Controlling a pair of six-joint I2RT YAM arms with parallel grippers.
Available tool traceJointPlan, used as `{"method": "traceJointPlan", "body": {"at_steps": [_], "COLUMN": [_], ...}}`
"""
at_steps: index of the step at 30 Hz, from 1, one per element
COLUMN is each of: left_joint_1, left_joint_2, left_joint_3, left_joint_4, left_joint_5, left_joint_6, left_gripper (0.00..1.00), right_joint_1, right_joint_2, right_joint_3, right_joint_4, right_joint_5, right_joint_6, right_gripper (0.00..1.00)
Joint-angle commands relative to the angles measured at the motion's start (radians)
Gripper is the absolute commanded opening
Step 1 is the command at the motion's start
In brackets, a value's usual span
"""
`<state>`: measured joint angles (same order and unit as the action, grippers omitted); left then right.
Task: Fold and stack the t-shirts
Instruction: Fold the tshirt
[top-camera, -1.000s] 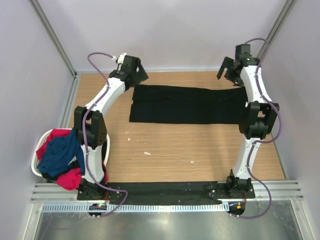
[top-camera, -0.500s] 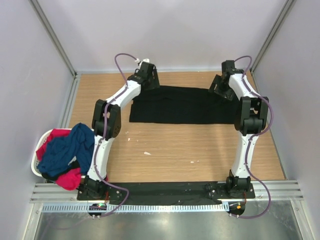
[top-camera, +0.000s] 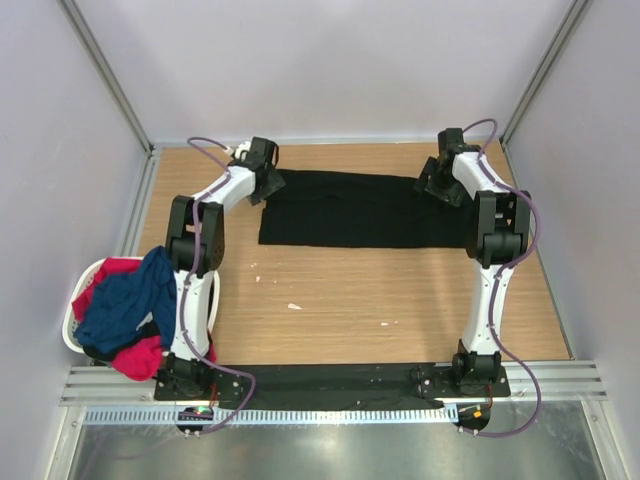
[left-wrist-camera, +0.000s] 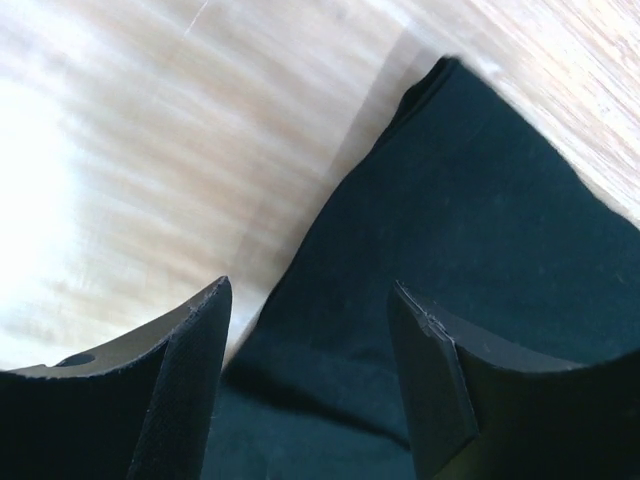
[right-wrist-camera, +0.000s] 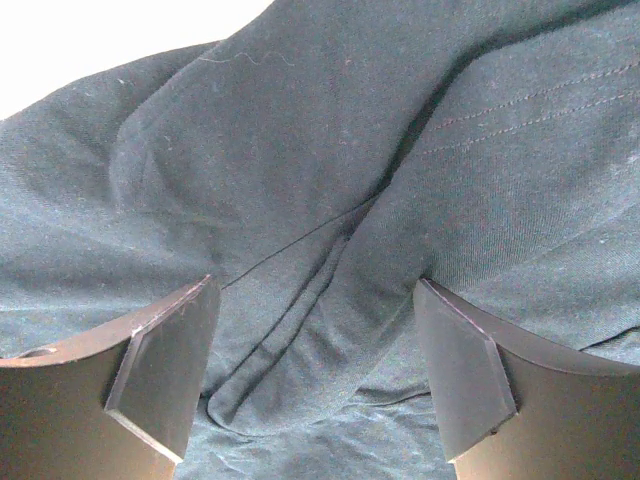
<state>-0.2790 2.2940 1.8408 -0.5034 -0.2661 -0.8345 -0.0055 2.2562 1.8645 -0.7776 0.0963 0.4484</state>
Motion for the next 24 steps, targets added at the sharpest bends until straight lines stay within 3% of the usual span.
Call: {"method": "traceJointPlan", "body": {"at_steps": [1,3,14,20,22,24], "left_joint_1": [0.009,0.020,0.024,0.023,0.024,0.024], "left_joint_2": [-0.108,-0.113,-0.064,-0.042,-0.051,-0.073], "left_joint_3": [-0.067,-0.086,-0.052,-0.028,-0.034,-0.041], "left_joint_4": [0.006,0.028,0.071,0.075,0.075,0.069], "left_joint_5": [-0.022,-0.013,0.021,0.041,0.038,0.031], "left_joint_6": [-0.115,-0.141,-0.146,-0.140,-0.137,-0.138], "left_gripper": [0.65,0.64,0.34,0.23,0.02,0.00], "right_joint_1": [0.006,0.006,0.006,-0.001,-0.002,-0.005], "right_joint_2": [0.009,0.016,0.028,0.031,0.031,0.032], "right_joint_3": [0.013,0.015,0.032,0.028,0.028,0.030], "right_joint_4": [0.023,0.024,0.009,0.008,0.009,0.008], "right_joint_5": [0.025,0.019,0.019,0.022,0.025,0.026], "right_joint_6": [0.010,0.010,0.009,0.007,0.007,0.007], "right_gripper": [0.84,0.84,0.83,0.82,0.82,0.82]}}
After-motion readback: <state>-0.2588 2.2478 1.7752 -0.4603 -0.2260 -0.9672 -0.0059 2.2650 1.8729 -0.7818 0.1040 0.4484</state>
